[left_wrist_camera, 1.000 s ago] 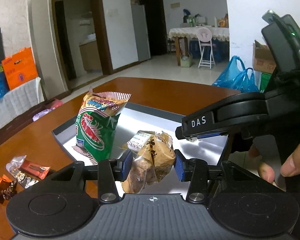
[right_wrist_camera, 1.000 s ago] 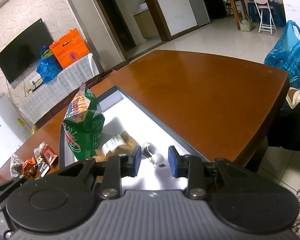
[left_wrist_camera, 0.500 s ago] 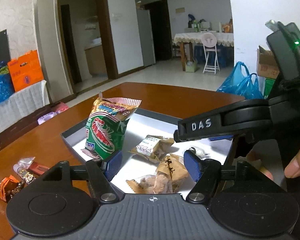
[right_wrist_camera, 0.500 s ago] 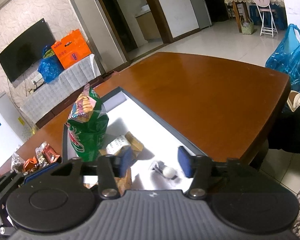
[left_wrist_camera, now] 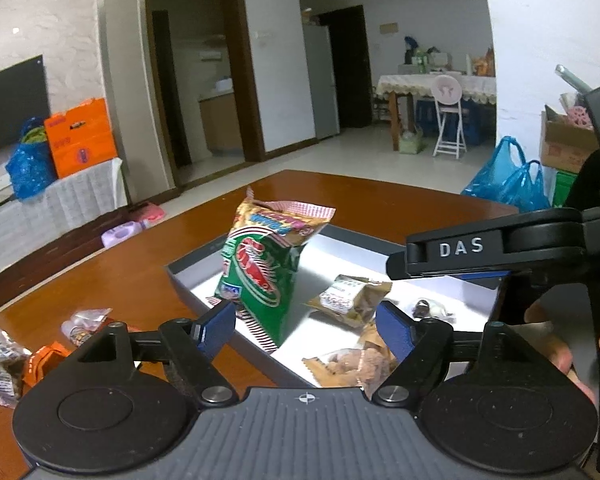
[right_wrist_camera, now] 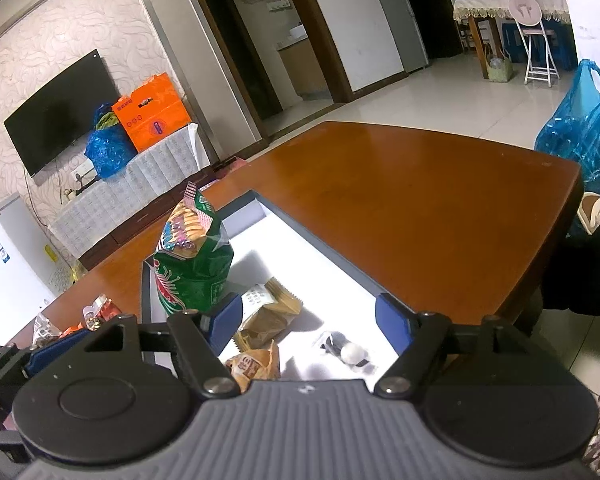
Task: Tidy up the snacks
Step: 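Withdraw both open tools from the box toward the table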
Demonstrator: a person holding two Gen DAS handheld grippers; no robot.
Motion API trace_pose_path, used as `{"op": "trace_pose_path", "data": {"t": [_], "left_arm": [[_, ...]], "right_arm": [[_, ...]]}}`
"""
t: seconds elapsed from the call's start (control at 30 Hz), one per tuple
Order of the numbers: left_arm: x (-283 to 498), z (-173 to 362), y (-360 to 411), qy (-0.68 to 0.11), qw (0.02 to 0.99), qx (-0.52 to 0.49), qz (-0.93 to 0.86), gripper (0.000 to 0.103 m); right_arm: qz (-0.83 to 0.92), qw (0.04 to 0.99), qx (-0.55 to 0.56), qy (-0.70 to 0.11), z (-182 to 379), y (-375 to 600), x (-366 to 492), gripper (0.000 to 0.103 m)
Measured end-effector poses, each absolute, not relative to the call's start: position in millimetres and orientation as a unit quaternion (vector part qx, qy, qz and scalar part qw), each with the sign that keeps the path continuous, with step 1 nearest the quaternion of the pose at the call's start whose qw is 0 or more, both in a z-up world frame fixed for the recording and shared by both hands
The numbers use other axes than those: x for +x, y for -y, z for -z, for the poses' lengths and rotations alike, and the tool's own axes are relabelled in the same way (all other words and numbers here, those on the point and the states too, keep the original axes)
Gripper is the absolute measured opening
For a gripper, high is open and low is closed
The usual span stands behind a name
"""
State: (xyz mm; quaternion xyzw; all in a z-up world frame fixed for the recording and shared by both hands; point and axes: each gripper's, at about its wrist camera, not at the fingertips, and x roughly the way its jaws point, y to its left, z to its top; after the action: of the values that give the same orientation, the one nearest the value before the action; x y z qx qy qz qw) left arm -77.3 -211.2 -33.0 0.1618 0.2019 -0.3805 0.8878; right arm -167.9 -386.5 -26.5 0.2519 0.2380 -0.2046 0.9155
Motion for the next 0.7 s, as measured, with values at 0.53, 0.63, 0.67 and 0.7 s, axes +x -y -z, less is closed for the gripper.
{"op": "trace_pose_path", "data": {"t": [0.53, 0.63, 0.67, 0.7], "left_arm": [[-54.7, 22.7, 183.2, -0.215, 0.918, 0.113, 0.314, 0.083], [-49.1, 19.6, 175.7, -0.215, 0.926, 0.102, 0.294, 0.084], [-47.6, 18.3, 173.2, -0.213, 0.929, 0.099, 0.287, 0.086], [-45.5, 17.0, 169.7, -0.211, 0.932, 0.095, 0.278, 0.086]], "right_arm": [[0.179, 0.948, 0.174, -0.200, 13.5, 362.7, -172.5, 0.081], [0.168, 0.955, 0.154, -0.190, 10.3, 354.6, -174.2, 0.083], [0.165, 0.957, 0.148, -0.187, 9.4, 351.8, -174.9, 0.083], [0.160, 0.960, 0.141, -0.183, 8.4, 348.5, -175.9, 0.084]]}}
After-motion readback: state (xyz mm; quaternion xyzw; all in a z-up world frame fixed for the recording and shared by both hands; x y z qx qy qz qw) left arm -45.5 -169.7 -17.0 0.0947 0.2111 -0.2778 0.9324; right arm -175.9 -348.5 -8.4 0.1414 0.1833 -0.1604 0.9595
